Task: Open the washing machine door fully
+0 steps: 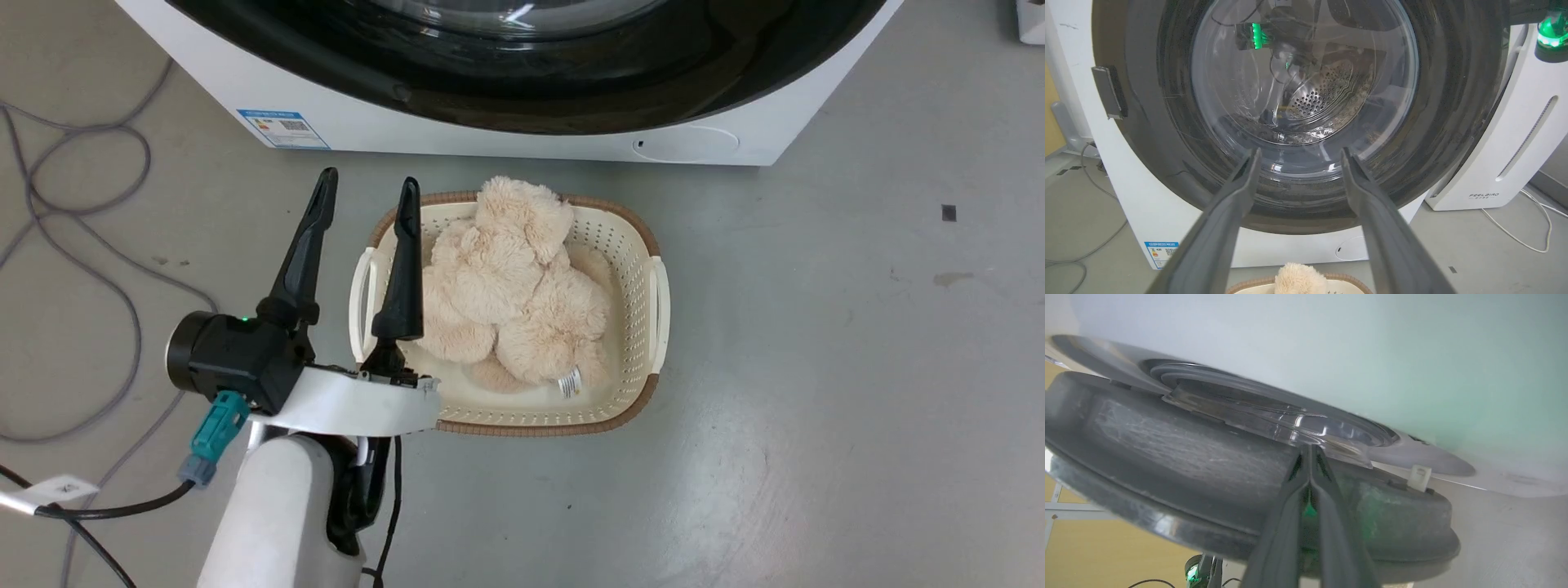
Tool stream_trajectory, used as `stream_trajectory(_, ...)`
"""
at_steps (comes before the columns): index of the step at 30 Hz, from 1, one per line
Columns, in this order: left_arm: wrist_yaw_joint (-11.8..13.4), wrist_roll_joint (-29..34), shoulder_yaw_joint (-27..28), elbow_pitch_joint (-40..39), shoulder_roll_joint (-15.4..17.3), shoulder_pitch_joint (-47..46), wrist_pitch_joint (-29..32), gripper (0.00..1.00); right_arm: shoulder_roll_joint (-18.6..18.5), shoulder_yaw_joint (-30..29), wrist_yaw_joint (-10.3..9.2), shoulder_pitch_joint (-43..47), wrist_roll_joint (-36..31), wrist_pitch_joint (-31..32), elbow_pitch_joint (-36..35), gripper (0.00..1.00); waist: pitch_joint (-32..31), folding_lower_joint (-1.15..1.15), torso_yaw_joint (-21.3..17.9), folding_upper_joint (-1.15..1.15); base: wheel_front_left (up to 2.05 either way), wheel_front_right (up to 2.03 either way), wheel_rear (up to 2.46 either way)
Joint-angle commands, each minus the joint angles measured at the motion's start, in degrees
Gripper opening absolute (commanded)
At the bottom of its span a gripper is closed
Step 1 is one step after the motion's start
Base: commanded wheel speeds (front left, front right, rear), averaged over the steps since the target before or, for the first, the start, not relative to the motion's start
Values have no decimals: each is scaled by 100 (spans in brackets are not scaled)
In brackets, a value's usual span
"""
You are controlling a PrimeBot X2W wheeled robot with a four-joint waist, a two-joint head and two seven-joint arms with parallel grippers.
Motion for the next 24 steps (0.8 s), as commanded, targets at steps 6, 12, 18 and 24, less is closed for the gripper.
stream_trajectory(6, -2, -49, -85, 81, 7, -83, -89, 100, -155, 167, 6, 2, 566, 461, 33, 0, -179, 0, 10, 0, 0, 0, 0)
stream_trajectory(12, -1, 3, -33, 150, 7, 86, -89, 100, -149, 191, 6, 642, 686, 674, -424, 0, -388, 0, -34, 0, 0, 0, 0)
stream_trajectory(18, 8, 10, -39, 184, 7, 162, -89, 100, -184, 178, 6, 1135, 778, 706, -798, 0, -516, 0, -1, 0, 0, 0, 0)
stream_trajectory(24, 12, -18, -45, 260, 7, 232, -89, 100, -254, 181, 6, 1571, 854, 756, -1078, 0, -685, 0, 21, 0, 0, 0, 0)
